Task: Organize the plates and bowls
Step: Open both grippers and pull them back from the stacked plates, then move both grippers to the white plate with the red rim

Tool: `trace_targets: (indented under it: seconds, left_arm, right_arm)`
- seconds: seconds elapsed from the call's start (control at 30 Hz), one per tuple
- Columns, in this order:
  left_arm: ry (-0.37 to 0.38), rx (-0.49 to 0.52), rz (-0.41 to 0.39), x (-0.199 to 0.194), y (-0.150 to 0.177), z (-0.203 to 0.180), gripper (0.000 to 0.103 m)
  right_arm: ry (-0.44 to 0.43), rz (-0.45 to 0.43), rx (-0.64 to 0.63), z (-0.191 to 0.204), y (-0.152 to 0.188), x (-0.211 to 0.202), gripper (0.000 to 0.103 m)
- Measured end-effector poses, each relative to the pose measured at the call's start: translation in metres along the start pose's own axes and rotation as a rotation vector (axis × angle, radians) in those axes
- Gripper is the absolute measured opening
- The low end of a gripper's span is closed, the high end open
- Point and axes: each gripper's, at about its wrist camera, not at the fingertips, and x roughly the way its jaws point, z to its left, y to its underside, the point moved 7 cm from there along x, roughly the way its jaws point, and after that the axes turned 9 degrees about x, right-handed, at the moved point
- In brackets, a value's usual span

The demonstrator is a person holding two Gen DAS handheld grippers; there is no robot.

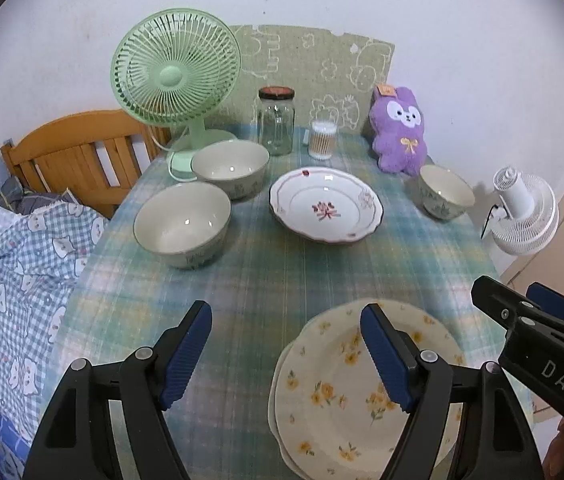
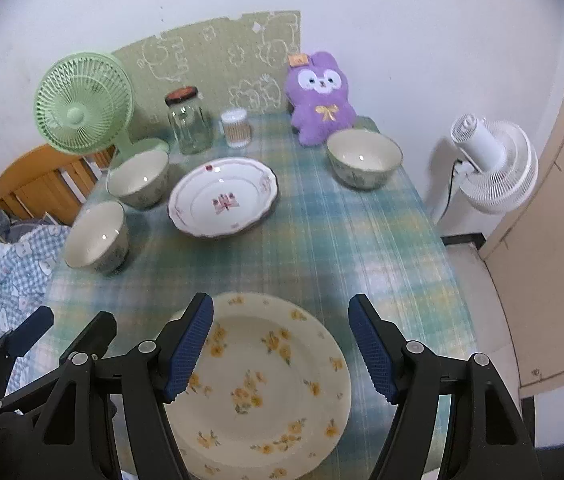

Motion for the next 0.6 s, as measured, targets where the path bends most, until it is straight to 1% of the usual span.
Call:
trace_targets:
  seconds: [0.07,0.2,0.33,0.4,0.6]
  left_arm:
    - [-0.009,-0.006,-0.005,0.003,-0.009,0.001,0.078]
    - [0.002,-0.020,-0.011,0.011,-0.024,0.000,0.077]
    - [-0.027,-0.021,-0.001,0.028,-0.041,-0.002,0.077]
    - [-0.028,-0.029,-0.003,0.037,-0.050,-0.003,0.077]
    - [-0.064,-0.012,-0.026,0.065,-0.078,-0.008,0.077]
  right_arm:
    - [-0.011,-0.007,-0.005,0.003,-0.008,0.000,0.073]
    - [-0.048,-0.018,-0.007,0.009,-0.026,0.009,0.073]
    - [-0.071,-0.018,-0.023,0.013,-0.045,0.027,0.073]
    - [-0.082,-0.019,-0.037,0.016,-0.056,0.037,0.073]
    - [-0.102,-0.020,-0.078,0.019,-0.088,0.069,0.073]
